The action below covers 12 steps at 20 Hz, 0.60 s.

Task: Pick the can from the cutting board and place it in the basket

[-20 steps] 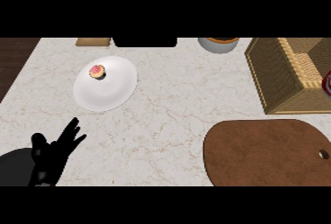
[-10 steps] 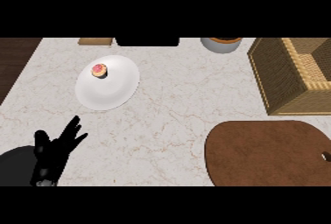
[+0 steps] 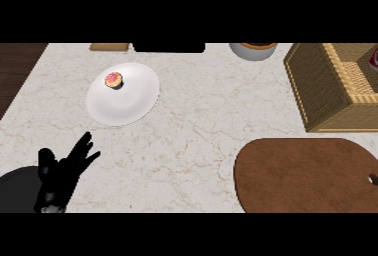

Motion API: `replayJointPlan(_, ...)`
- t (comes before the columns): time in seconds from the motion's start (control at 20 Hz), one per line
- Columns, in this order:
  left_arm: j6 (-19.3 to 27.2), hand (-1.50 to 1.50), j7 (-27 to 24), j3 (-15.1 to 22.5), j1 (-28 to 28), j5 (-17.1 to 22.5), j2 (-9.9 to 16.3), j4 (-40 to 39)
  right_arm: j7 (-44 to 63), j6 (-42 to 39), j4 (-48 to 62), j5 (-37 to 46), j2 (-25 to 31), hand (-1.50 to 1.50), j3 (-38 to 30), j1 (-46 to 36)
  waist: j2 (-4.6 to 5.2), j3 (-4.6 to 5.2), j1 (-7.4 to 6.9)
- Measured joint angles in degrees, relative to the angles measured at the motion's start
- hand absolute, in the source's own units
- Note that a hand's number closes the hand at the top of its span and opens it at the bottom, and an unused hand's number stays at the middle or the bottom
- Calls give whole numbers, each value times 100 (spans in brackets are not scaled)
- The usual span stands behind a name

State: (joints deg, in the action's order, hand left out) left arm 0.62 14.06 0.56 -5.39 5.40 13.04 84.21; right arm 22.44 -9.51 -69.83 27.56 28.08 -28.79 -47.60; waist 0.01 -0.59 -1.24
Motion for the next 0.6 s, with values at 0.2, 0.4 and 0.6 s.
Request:
replayJointPlan(0.2, 50, 0, 93, 35, 2, -96, -30, 32, -507, 217, 700, -196, 24, 150, -185, -36, -9, -5, 8)
replayJointPlan(0.4, 55, 0, -50, 65, -74, -132, -108, 80, -1065, 365, 1393, -272, 139, 150, -282, -22, -8, -4, 0)
replayJointPlan(0.6, -1, 0, 56, 7, -2, -110, -46, 49, -1384, 777, 1949, 17, 357, 150, -252, 52, 9, -2, -9)
